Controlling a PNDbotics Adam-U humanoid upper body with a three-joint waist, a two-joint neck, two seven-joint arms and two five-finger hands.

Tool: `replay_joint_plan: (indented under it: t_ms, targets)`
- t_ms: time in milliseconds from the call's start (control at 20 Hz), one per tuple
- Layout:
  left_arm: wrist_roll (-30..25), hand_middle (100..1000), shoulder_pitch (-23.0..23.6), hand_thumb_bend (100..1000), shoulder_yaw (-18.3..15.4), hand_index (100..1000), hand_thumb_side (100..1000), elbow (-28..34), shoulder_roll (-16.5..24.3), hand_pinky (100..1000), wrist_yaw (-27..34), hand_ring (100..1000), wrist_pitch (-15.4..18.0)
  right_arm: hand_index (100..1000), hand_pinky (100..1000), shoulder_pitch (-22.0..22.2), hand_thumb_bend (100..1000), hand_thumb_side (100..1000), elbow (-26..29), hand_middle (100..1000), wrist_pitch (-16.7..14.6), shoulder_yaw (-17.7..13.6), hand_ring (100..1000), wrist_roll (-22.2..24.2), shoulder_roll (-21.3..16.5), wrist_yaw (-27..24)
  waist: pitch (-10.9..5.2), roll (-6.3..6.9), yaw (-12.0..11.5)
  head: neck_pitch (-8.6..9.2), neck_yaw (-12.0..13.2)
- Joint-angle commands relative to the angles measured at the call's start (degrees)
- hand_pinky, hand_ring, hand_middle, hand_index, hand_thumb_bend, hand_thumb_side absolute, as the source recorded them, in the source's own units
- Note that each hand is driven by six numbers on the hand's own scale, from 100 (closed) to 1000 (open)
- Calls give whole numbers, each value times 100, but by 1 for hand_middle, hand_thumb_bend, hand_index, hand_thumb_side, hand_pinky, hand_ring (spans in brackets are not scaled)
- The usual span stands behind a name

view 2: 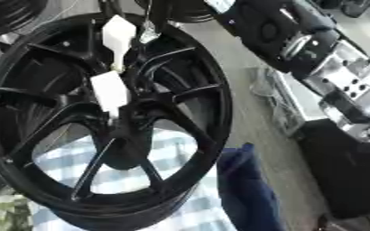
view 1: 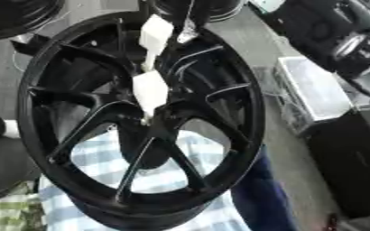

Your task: Pull the pin out of the wheel hub.

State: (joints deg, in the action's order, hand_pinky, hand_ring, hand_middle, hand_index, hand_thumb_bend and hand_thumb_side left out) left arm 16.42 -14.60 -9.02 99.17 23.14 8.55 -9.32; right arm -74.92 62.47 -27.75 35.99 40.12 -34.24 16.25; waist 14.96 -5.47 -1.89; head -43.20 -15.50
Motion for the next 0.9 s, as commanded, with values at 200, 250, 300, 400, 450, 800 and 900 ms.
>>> replay_joint_plan:
  t_ms: [200,250,300,400,450,800,900]
  targets:
    - [-9,717,-30,151,-63,693,773,55,114,778,-18,688,13,456,831,-165,415,108,251,472,-1033,-264,655,1185,-372,-162,-177,48,27,-16,18]
    - [-10,717,-29,151,-63,693,773,54,115,778,-19,688,13,456,831,-163,416,109,291,472,-992,-307,655,1185,-422,-205,-178,47,33,-17,25]
    - [-10,717,-27,151,-64,693,773,53,116,779,-20,688,13,456,831,-157,416,111,334,472,-950,-348,655,1185,-473,-252,-179,48,39,-17,31]
    - [-8,717,-26,151,-67,693,773,53,119,779,-22,688,14,456,830,-130,417,113,445,471,-847,-452,654,1185,-606,-367,-182,51,54,-17,48]
    - [-6,717,-27,151,-69,693,773,53,121,779,-22,688,16,456,830,-109,417,113,509,471,-791,-503,654,1185,-676,-429,-183,53,60,-19,55]
    - [16,717,-18,148,-92,693,771,55,143,779,-29,686,31,456,828,313,417,118,1126,470,-308,-1070,652,1185,-1468,-938,-195,77,127,-20,132]
    - [27,718,-14,148,-102,693,770,56,152,780,-34,686,38,456,828,597,417,120,1319,470,-170,-1305,653,1185,-1826,-1057,-198,86,148,-17,155]
